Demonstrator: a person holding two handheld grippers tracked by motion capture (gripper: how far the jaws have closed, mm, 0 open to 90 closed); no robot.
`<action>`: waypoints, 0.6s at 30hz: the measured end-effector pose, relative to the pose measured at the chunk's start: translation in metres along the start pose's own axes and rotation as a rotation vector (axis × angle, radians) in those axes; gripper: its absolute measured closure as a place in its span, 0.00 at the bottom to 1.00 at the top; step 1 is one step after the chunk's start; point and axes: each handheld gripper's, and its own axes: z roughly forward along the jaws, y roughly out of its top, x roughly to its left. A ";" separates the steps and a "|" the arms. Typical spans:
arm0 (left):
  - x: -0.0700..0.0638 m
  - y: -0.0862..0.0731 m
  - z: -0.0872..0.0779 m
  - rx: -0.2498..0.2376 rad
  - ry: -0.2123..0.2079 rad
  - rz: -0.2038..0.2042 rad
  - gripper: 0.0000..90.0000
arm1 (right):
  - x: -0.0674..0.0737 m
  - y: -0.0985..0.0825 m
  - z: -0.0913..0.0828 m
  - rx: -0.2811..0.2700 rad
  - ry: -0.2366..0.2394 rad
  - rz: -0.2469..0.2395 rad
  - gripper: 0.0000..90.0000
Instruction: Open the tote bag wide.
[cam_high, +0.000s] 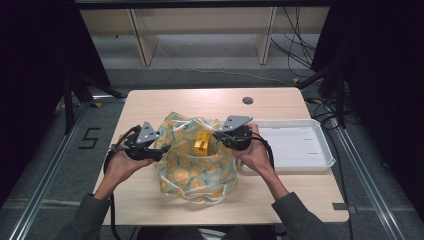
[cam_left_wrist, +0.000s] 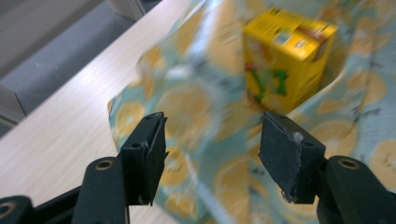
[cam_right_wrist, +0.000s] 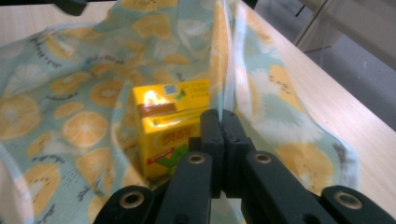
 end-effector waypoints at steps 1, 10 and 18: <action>-0.005 0.003 0.003 0.000 -0.009 0.012 0.45 | -0.001 0.001 0.001 -0.009 0.003 -0.001 1.00; 0.008 0.001 0.063 0.083 0.055 -0.025 0.81 | -0.016 0.006 0.016 -0.036 -0.020 0.025 1.00; 0.020 -0.024 0.091 0.127 -0.005 -0.107 1.00 | -0.038 -0.022 0.042 0.061 -0.072 0.113 1.00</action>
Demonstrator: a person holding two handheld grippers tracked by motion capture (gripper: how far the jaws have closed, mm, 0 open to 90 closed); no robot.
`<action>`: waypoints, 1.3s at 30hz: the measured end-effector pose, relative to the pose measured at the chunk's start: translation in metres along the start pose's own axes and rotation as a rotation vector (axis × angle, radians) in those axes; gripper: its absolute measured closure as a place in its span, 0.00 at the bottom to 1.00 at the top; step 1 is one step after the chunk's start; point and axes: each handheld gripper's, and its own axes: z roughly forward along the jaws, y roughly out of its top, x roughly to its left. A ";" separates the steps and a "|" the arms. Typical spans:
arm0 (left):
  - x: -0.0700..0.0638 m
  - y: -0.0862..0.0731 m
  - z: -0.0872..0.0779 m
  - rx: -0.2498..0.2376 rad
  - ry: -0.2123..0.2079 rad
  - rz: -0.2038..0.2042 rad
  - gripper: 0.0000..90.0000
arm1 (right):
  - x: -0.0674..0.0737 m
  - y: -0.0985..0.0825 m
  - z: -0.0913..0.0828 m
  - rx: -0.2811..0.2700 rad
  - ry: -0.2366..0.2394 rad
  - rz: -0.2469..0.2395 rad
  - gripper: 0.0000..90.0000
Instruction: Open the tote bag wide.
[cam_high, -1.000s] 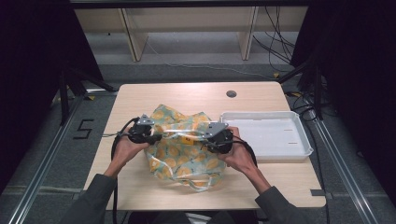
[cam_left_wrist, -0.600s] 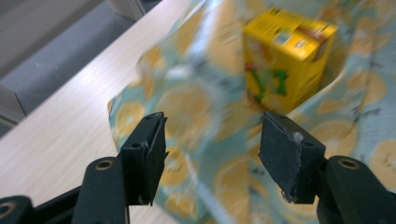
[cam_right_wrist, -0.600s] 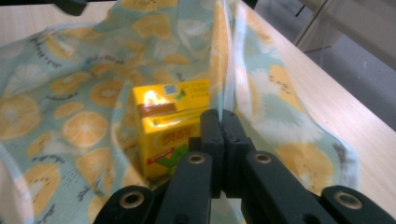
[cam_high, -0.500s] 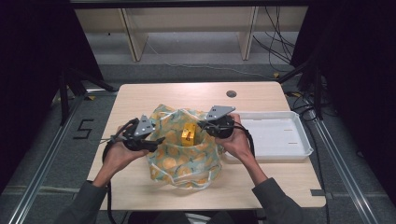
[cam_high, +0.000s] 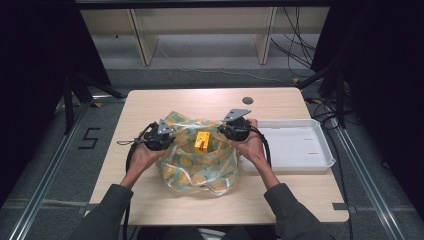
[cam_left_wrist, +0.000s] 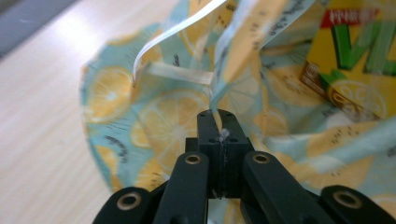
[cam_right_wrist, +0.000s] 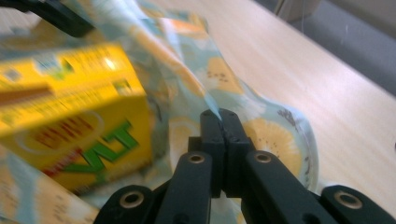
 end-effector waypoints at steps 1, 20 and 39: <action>-0.001 -0.001 0.002 0.010 -0.008 0.002 1.00 | -0.002 -0.003 0.002 0.014 0.001 -0.005 1.00; -0.001 -0.017 0.025 0.128 -0.005 0.052 0.99 | 0.011 -0.021 0.029 0.224 -0.001 -0.027 1.00; 0.000 -0.014 -0.012 0.018 -0.047 -0.047 0.71 | 0.006 0.001 -0.023 0.021 0.061 0.114 0.57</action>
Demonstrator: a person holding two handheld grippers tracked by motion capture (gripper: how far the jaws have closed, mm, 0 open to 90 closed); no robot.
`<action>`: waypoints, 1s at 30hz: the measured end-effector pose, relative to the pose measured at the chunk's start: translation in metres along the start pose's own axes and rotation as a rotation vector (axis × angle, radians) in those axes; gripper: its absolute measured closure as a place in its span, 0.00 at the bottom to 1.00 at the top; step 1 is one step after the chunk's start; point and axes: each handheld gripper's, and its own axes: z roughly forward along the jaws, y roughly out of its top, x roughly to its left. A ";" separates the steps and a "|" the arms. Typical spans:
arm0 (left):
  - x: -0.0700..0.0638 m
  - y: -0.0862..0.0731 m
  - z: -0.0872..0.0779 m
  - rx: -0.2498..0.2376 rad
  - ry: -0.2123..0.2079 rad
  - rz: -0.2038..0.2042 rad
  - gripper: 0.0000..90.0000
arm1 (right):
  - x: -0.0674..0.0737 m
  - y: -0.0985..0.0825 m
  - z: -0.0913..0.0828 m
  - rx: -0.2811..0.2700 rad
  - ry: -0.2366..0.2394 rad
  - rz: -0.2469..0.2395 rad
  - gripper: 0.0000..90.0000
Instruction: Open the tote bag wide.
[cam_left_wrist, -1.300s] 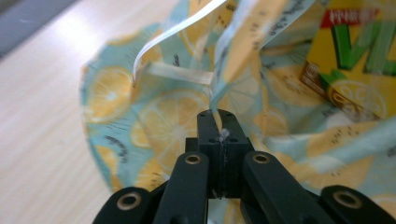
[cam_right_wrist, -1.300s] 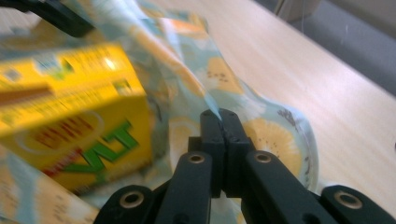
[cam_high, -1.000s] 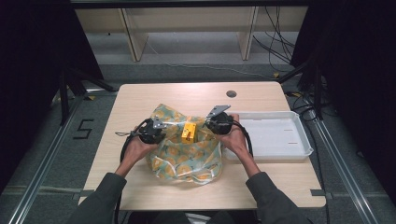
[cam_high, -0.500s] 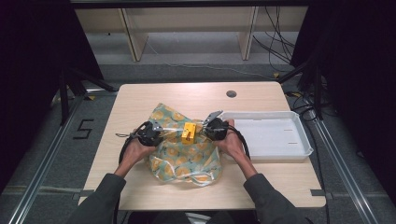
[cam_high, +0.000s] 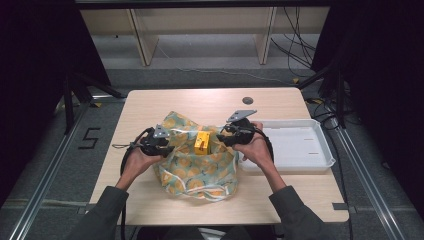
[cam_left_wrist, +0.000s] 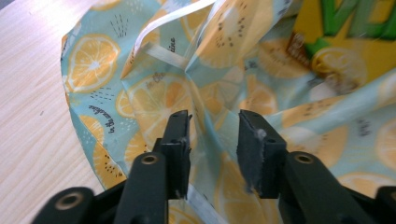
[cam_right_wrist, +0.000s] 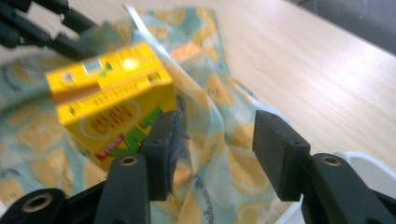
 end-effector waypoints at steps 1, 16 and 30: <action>0.001 0.001 -0.004 -0.004 -0.003 0.019 0.70 | 0.000 0.001 -0.004 -0.014 0.003 0.011 0.56; -0.029 -0.003 -0.061 -0.138 0.009 -0.022 0.48 | 0.025 0.015 -0.009 -0.050 0.102 -0.017 0.40; -0.068 -0.051 -0.095 -0.168 -0.032 0.038 0.47 | 0.042 0.013 -0.001 0.012 0.131 -0.057 0.40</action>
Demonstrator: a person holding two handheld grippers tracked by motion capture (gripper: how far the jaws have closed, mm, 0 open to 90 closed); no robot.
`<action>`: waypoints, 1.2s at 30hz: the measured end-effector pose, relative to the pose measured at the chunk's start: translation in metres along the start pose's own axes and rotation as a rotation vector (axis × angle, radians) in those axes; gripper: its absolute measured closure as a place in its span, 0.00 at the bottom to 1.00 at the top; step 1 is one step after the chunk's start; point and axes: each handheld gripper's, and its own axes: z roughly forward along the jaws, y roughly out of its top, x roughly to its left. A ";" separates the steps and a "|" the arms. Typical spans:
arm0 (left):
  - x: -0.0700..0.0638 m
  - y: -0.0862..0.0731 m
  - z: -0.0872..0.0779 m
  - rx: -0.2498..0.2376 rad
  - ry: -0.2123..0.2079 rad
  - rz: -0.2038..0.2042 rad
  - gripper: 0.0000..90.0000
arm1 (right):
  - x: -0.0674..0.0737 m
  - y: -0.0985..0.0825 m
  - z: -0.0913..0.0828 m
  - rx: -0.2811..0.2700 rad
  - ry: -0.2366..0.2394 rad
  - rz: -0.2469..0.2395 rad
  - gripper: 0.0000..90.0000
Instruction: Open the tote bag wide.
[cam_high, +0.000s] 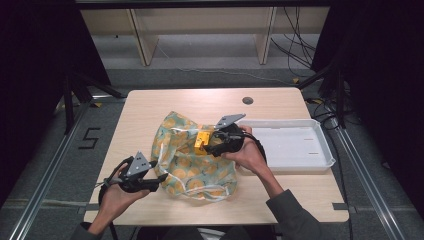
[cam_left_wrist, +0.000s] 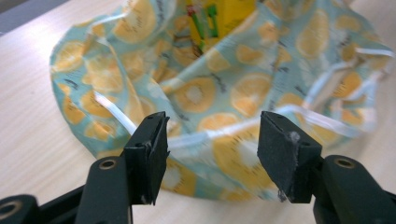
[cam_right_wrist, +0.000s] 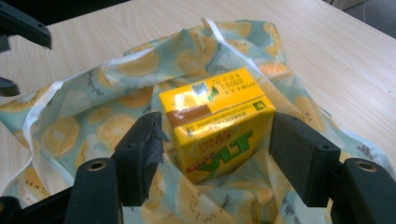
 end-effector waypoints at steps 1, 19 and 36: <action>-0.003 -0.002 -0.001 -0.003 -0.005 -0.027 0.47 | 0.001 0.000 -0.001 0.002 -0.005 -0.005 0.39; -0.011 -0.014 -0.003 0.007 -0.029 -0.003 0.48 | -0.008 -0.001 0.019 -0.006 0.018 -0.039 0.18; -0.010 -0.015 -0.001 0.022 -0.029 -0.027 0.47 | -0.013 0.002 0.040 -0.025 0.089 -0.109 0.18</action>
